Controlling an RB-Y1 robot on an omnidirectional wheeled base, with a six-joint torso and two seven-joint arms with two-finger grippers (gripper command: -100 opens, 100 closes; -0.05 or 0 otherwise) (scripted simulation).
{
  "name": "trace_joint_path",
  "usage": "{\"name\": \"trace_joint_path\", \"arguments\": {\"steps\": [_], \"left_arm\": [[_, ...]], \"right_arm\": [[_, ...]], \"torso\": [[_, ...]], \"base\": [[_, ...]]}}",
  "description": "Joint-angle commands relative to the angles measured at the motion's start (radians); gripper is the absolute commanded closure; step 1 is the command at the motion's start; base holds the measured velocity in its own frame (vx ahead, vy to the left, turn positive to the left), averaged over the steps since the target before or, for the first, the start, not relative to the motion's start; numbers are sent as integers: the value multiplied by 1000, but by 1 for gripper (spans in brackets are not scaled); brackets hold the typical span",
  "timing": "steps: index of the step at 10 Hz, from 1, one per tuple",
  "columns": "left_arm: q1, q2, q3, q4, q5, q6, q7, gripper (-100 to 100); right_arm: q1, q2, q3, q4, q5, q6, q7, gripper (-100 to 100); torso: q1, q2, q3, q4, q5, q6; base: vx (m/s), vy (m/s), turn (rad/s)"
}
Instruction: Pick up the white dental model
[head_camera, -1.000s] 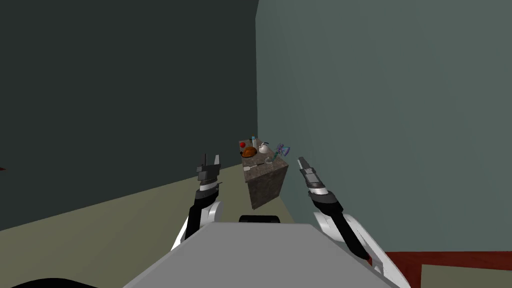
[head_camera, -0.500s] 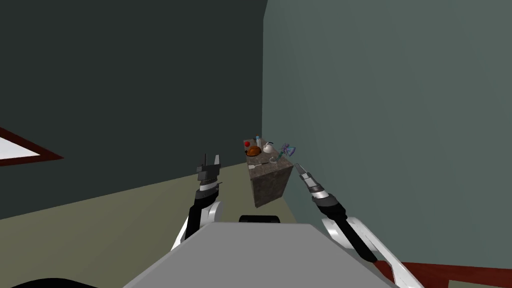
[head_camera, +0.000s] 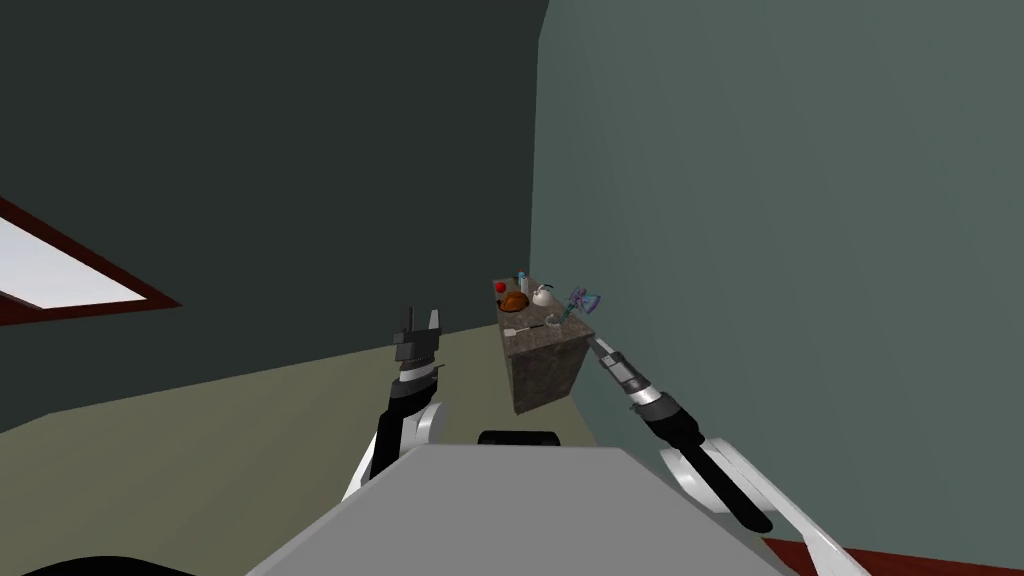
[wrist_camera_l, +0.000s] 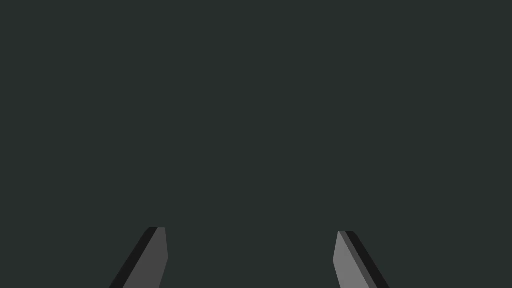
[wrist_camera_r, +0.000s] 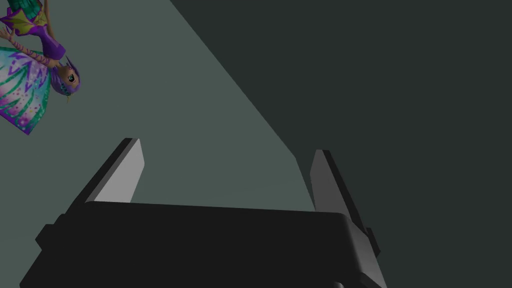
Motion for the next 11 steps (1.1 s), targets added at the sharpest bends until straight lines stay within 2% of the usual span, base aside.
{"name": "trace_joint_path", "arguments": {"steps": [1,3,4,5,6,7,8,9,10,11], "left_arm": [[0,0,0,0,0,0,0,0],[0,0,0,0,0,0,0,0],[0,0,0,0,0,0,0,0],[0,0,0,0,0,0,0,0],[0,0,0,0,0,0,0,0],[0,0,0,0,0,0,0,0],[0,0,0,0,0,0,0,0],[0,0,0,0,0,0,0,0],[0,0,0,0,0,0,0,0],[0,0,0,0,0,0,0,0]], "right_arm": [[17,-50,0,49,23,-16,9,-100],[28,-109,6,89,45,-22,17,-100],[38,-142,13,128,66,-28,25,-100],[38,-160,13,130,66,-28,25,-100],[48,-191,23,171,87,-35,33,-100],[48,-213,23,171,87,-35,33,-100],[58,-250,34,213,109,-42,42,-100],[58,-265,34,213,109,-42,42,-100],[67,-298,47,255,129,-48,51,-100],[67,-319,47,255,129,-48,51,-100]], "torso": [[0,0,0,0,0,0],[1,0,0,0,0,0],[0,0,0,0,0,0],[0,-1,0,0,0,-1],[0,-1,-1,0,0,0],[0,-1,-1,0,0,0],[0,-1,-1,0,0,0],[1,-2,-1,0,0,0],[0,-2,-1,0,0,0],[1,-2,-1,0,0,0]], "base": [[-4,47,172],[1,47,167],[4,43,207],[9,27,73],[15,40,191],[15,29,92],[26,46,195],[25,35,106],[26,42,215],[20,32,115]]}}
